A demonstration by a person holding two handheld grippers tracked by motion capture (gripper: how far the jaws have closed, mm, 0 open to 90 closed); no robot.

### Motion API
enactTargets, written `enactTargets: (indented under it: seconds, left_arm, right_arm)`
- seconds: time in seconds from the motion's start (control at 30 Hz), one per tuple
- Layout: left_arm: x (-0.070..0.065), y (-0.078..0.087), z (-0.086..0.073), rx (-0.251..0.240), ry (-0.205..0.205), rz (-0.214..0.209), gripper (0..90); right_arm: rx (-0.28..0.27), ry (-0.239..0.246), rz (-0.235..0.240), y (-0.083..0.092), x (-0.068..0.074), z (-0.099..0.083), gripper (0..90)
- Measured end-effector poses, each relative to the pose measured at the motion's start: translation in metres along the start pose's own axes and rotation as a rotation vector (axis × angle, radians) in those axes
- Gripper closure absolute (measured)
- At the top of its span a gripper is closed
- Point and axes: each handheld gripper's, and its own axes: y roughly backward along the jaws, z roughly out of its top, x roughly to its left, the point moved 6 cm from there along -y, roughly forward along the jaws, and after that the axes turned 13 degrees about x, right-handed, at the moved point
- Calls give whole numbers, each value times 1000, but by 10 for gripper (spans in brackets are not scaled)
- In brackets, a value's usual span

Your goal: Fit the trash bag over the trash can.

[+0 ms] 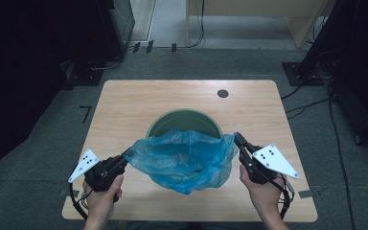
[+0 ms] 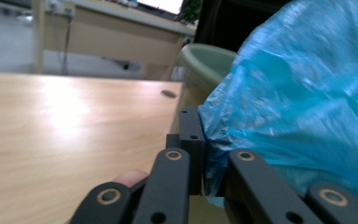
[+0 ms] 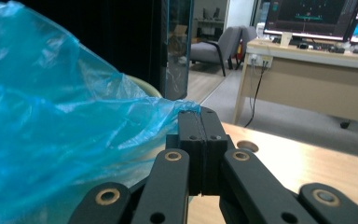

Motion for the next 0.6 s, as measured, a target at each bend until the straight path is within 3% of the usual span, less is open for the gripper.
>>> enactTargets:
  seconds: [0.07,0.13,0.23,0.47,0.53,0.6]
  left_arm:
    - [8,-9,-1,51,57,18,878]
    - [14,-17,-5,70,126,-1,900]
    - [21,-34,-17,109,176,2,900]
    - [18,-68,-46,233,189,27,900]
    - [19,-73,-51,253,184,44,900]
    - [19,-74,-51,258,172,51,900]
  right_arm:
    - [3,-4,3,-5,0,2,900]
    - [33,-32,19,-16,-3,-2,900]
    - [84,-59,35,-32,-5,-15,900]
    - [211,-97,68,-61,4,-54,900]
    - [252,-109,76,-68,6,-66,900]
    - [254,-139,113,-73,8,-74,900]
